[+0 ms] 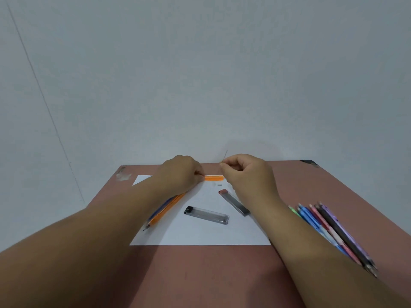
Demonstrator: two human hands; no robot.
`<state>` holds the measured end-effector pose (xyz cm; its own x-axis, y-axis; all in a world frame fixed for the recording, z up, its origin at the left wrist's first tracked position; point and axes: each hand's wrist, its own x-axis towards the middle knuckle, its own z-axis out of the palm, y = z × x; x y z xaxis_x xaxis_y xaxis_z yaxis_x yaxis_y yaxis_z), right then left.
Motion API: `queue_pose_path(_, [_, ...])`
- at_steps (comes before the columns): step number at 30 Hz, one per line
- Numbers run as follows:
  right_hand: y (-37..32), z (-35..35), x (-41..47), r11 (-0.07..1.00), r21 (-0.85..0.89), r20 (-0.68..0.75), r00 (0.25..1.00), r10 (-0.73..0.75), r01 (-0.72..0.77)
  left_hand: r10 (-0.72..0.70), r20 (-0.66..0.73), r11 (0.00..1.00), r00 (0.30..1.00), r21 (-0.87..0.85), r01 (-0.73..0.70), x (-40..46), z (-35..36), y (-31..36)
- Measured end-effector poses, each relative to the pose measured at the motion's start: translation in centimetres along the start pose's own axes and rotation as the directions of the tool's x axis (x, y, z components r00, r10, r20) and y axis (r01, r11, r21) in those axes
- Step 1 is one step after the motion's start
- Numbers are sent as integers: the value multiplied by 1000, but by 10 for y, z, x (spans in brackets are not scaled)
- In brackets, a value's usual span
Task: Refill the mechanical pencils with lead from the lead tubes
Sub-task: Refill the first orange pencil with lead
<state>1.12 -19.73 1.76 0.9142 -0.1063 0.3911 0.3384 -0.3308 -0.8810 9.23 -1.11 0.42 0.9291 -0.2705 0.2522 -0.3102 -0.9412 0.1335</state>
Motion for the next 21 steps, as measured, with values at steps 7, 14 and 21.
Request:
queue_pose_path(7, [0,0,3,998,66,-63,998,14,-10,-110,-192,989,975,-122,88,-13,-8,-11])
queue_pose_path(14, [-18,0,-11,943,282,-112,982,-151,177,-91,-479,984,873,-176,6,-40,-9,-13])
queue_pose_path(21, [-21,9,-21,902,281,-102,945,-311,328,-3,-564,933,826,-300,-202,-53,0,-7])
